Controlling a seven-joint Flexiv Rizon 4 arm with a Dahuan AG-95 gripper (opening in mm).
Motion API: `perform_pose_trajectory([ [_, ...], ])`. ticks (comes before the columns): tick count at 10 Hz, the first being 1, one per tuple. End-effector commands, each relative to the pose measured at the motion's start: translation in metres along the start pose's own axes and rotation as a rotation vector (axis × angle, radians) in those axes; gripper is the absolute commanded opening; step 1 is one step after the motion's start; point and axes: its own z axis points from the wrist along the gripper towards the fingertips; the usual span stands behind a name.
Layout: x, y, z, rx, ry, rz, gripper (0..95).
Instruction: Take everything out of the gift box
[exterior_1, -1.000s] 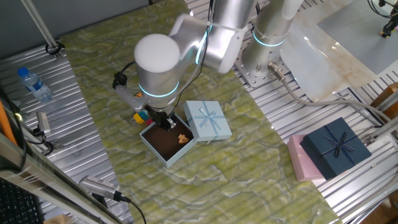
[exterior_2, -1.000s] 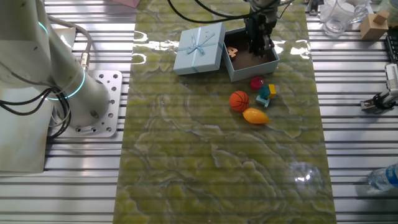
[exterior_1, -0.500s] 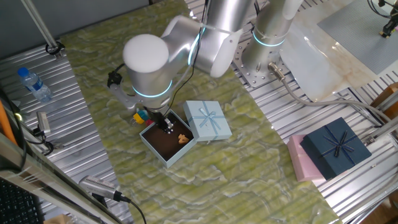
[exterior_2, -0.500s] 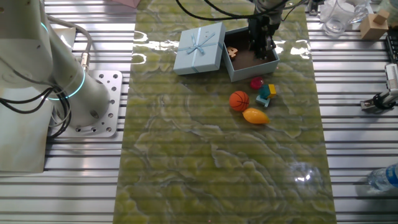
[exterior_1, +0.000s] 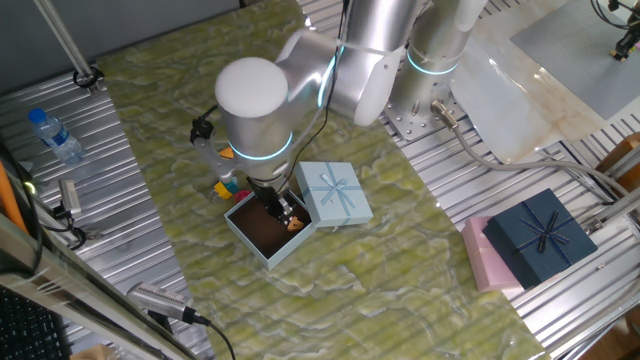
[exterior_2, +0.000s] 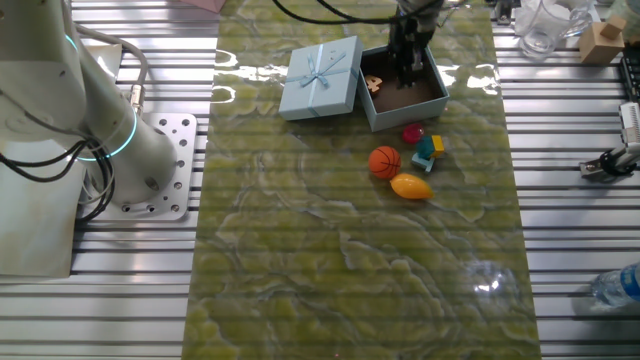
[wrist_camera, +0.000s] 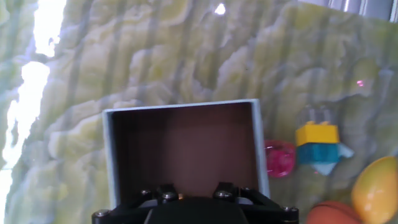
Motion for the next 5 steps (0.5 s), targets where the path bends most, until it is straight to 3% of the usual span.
perform_pose_trajectory([
  [1, 0.0017, -0.0020, 0.0117, -0.004, -0.012, 0.002, 38.0],
  [5, -0.0004, 0.0004, 0.0204, -0.004, -0.017, 0.022, 38.0],
])
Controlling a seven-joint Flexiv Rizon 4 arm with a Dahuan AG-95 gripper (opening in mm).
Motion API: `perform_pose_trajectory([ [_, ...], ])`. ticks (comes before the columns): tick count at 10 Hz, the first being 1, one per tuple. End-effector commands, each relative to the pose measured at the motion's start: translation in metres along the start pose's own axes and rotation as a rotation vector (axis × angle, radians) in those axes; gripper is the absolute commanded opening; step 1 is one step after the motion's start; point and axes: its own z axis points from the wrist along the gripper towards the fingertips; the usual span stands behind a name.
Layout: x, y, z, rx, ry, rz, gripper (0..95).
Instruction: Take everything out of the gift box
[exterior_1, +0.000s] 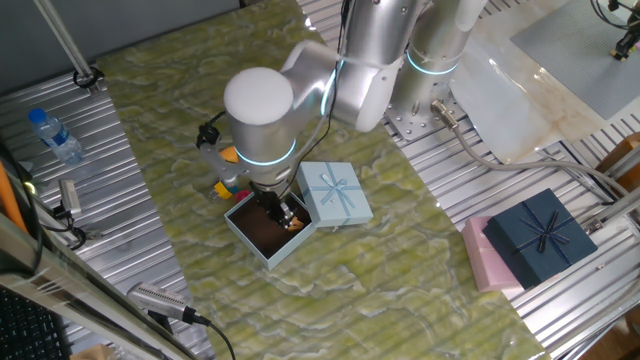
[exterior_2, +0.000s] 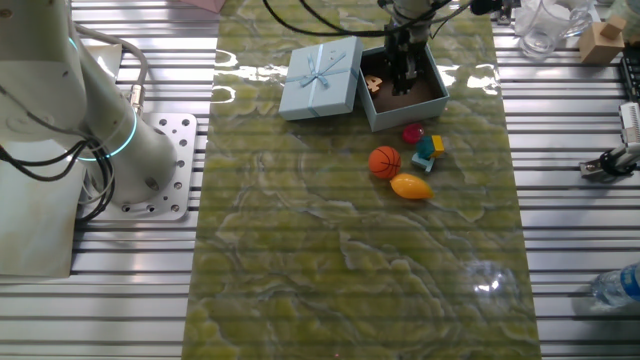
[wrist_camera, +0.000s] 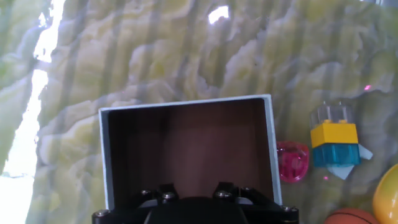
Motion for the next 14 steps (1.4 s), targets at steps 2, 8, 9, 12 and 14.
perform_pose_trajectory([
  [2, 0.0008, -0.0001, -0.0013, -0.003, -0.006, -0.005, 38.0],
  [8, 0.0008, -0.0001, -0.0013, 0.022, -0.046, -0.008, 38.0],
  [9, 0.0008, -0.0001, -0.0013, 0.016, -0.042, 0.002, 38.0],
  [12, 0.0008, -0.0001, -0.0013, -0.029, -0.025, -0.015, 38.0],
  [14, 0.0034, 0.0057, 0.0006, -0.072, -0.023, -0.008, 38.0],
])
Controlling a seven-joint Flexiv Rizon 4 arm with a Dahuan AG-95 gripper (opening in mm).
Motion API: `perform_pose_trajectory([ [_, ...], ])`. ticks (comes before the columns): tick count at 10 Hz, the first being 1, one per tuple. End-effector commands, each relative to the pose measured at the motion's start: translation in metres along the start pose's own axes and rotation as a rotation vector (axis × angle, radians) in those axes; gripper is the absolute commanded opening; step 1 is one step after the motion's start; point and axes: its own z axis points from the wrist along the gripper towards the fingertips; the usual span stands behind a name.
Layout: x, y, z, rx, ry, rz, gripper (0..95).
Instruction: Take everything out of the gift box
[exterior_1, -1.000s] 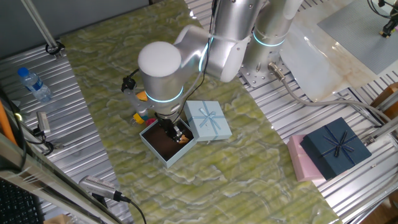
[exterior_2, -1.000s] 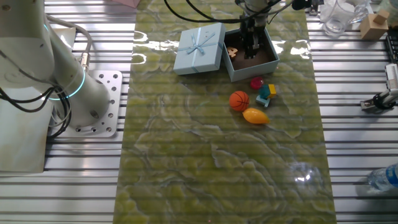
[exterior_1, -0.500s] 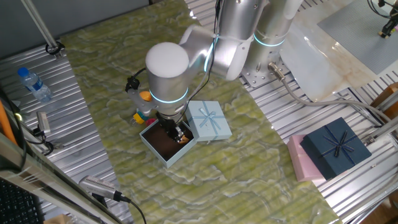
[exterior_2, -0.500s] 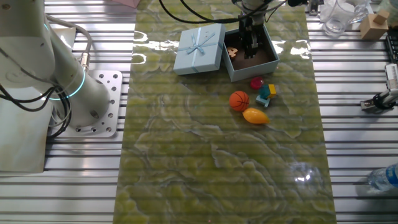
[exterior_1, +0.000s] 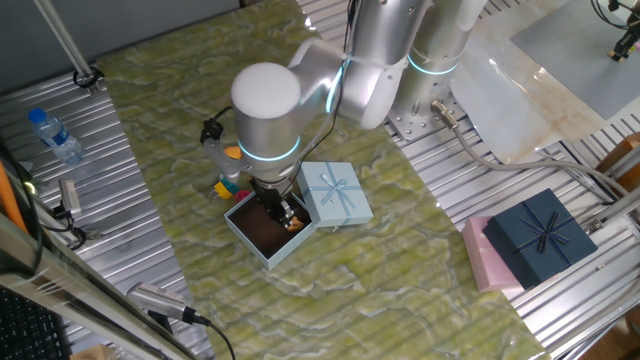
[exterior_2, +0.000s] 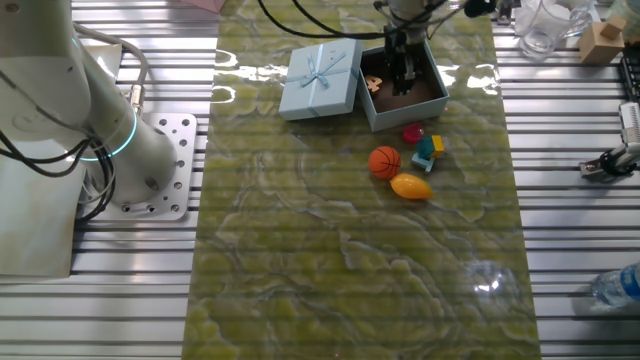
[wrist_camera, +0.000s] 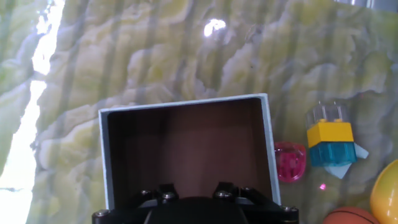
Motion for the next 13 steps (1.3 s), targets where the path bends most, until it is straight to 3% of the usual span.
perform_pose_trajectory([
  [1, 0.008, 0.013, 0.004, -0.045, -0.004, 0.002, 38.0],
  [3, 0.010, 0.014, 0.005, -0.045, -0.002, 0.000, 38.0],
  [6, 0.015, 0.013, 0.017, -0.043, 0.000, 0.010, 38.0],
  [10, 0.012, 0.016, 0.016, -0.044, -0.002, 0.008, 38.0],
  [13, 0.012, 0.015, 0.017, -0.068, -0.004, 0.046, 38.0],
])
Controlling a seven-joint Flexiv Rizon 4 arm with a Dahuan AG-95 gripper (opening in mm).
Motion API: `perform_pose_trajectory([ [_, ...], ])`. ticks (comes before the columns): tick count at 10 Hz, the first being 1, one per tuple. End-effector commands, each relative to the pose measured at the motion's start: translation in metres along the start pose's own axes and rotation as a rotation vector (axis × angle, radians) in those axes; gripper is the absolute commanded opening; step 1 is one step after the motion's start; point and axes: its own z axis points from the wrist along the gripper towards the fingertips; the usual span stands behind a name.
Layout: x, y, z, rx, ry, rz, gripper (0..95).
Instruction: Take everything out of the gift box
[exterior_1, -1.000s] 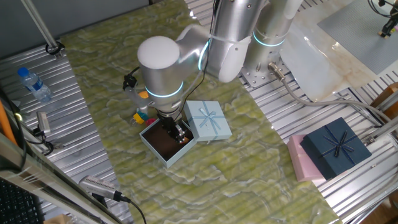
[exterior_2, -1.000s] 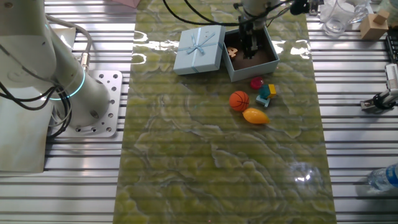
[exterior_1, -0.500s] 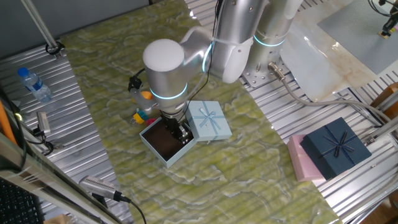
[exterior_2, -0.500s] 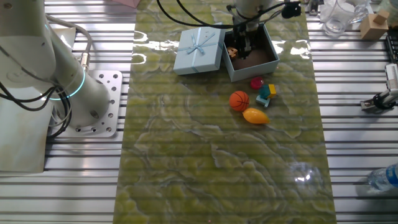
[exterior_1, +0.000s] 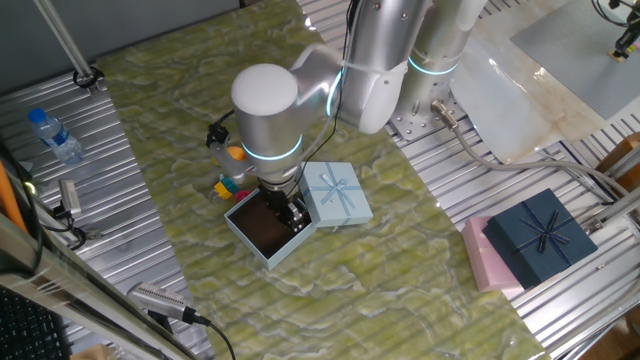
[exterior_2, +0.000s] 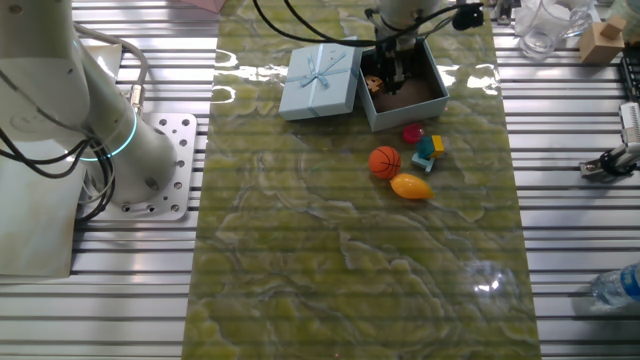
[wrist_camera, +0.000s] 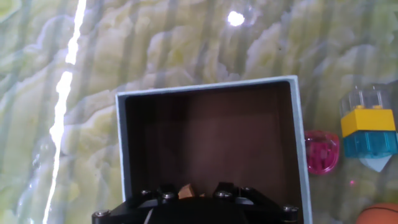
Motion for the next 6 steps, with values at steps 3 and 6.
perform_pose_trajectory([
  [3, -0.0019, 0.0001, 0.0043, -0.041, -0.009, 0.042, 38.0],
  [6, -0.0014, 0.0008, 0.0074, -0.040, 0.005, 0.042, 38.0],
])
